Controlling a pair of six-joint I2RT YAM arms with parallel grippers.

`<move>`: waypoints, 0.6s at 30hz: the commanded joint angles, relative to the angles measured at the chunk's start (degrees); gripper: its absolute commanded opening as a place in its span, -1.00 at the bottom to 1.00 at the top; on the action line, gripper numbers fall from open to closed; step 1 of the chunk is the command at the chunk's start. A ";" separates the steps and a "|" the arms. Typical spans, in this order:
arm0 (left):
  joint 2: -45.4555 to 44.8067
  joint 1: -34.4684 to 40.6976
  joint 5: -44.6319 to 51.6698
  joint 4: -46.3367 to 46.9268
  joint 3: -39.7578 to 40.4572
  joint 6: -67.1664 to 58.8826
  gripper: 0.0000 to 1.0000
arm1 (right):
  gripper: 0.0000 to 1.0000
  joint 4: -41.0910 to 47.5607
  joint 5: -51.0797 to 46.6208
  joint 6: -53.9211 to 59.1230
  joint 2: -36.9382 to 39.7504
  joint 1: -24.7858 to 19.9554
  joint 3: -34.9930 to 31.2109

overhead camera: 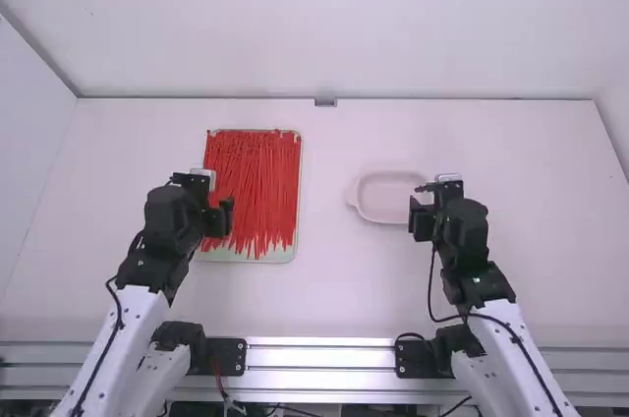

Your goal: Fasten the cable tie

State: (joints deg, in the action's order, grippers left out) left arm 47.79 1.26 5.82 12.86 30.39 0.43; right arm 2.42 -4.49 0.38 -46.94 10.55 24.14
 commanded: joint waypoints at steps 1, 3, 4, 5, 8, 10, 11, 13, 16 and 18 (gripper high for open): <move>2.65 0.48 1.34 0.49 3.07 0.06 0.47 | 0.47 0.14 -1.05 -0.48 -2.70 0.59 3.50; 5.44 0.58 1.73 1.25 4.90 0.12 0.55 | 0.56 0.28 -1.30 -0.48 -5.41 1.25 5.00; 6.54 0.62 1.90 1.58 5.62 0.15 0.58 | 0.58 0.32 -1.33 -0.48 -6.47 1.60 5.58; 7.11 0.63 1.97 1.75 5.99 0.15 0.60 | 0.60 0.33 -1.28 -0.47 -7.03 1.78 5.88; 10.17 0.73 2.40 2.68 8.00 0.18 0.69 | 0.69 0.35 -1.43 -0.50 -9.99 3.05 7.51; 12.03 0.77 2.47 3.51 9.22 1.20 0.74 | 0.74 0.43 -1.68 -0.47 -11.78 3.85 8.49; 13.38 0.79 2.36 4.35 10.21 1.49 0.78 | 0.78 0.50 -1.78 -0.48 -13.07 4.26 9.20; 14.47 0.87 2.42 4.98 10.94 1.53 0.81 | 0.81 0.55 -1.86 -0.54 -14.11 4.38 9.77; 16.98 0.91 2.75 5.77 12.60 1.56 0.89 | 0.88 0.72 -1.05 -0.55 -16.48 4.78 11.08; 17.98 0.92 2.88 6.02 13.26 1.64 0.91 | 0.91 1.05 -0.89 -0.54 -17.42 5.30 11.74</move>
State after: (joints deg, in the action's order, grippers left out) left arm 64.86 1.48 7.68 18.70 41.80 1.76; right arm 3.22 -5.50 0.10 -63.44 15.22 33.52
